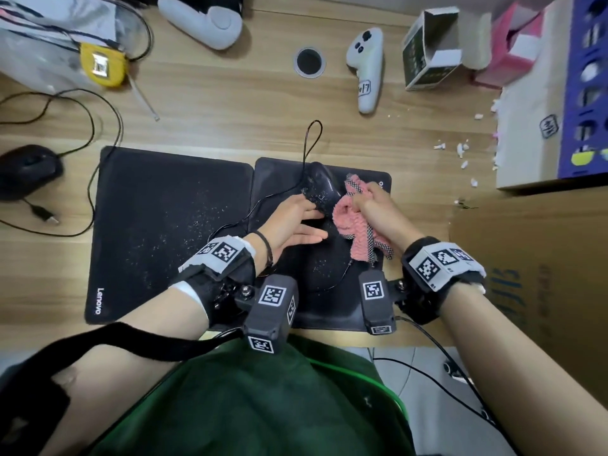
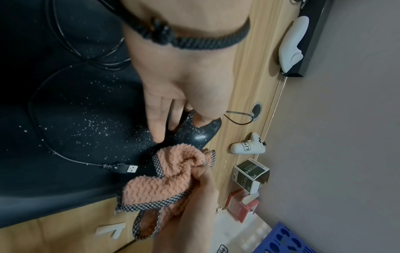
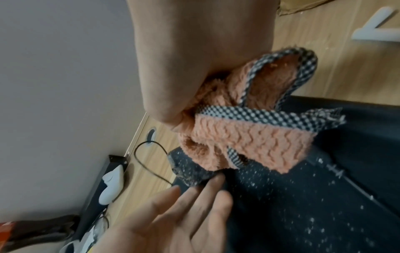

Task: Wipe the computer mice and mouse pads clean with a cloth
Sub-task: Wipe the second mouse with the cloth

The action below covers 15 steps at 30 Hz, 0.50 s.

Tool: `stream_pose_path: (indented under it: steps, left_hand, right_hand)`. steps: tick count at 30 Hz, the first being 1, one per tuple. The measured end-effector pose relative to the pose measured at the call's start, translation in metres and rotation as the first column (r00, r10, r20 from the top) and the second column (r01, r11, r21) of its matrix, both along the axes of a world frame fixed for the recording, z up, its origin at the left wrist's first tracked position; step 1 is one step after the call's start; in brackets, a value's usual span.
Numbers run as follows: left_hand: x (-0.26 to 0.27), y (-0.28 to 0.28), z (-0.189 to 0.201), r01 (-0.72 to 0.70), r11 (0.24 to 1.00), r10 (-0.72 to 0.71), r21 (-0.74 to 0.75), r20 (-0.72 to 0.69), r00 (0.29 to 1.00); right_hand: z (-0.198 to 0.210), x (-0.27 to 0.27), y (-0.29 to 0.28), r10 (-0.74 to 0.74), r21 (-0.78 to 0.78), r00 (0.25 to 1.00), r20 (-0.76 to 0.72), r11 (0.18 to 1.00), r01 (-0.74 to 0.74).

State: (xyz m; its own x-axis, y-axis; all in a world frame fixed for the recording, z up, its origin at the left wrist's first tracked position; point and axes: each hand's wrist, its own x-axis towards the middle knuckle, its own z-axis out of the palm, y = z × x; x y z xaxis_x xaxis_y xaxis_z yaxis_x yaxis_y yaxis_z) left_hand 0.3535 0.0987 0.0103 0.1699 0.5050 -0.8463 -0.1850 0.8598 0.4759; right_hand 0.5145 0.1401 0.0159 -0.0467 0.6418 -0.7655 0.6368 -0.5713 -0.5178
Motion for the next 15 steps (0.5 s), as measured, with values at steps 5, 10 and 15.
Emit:
stream_pose_path:
  steps: [5, 10, 15]
  left_hand:
    - [-0.010, -0.001, 0.004, -0.016, 1.000, 0.015, 0.013, 0.056, 0.998]
    - [-0.033, -0.011, 0.003, 0.015, 1.000, -0.015, -0.002, -0.022, 1.000]
    - [-0.051, -0.029, 0.007, 0.161, 0.986, -0.164, -0.054, -0.066, 0.984]
  right_hand:
    - [0.008, -0.029, -0.011, -0.002, -0.004, 1.000, -0.005, 1.000, 0.002]
    - [0.007, -0.048, -0.036, -0.033, -0.062, 0.999, -0.007, 0.998, 0.032]
    - [0.010, -0.065, -0.071, -0.088, -0.108, 0.994, -0.072, 0.991, 0.080]
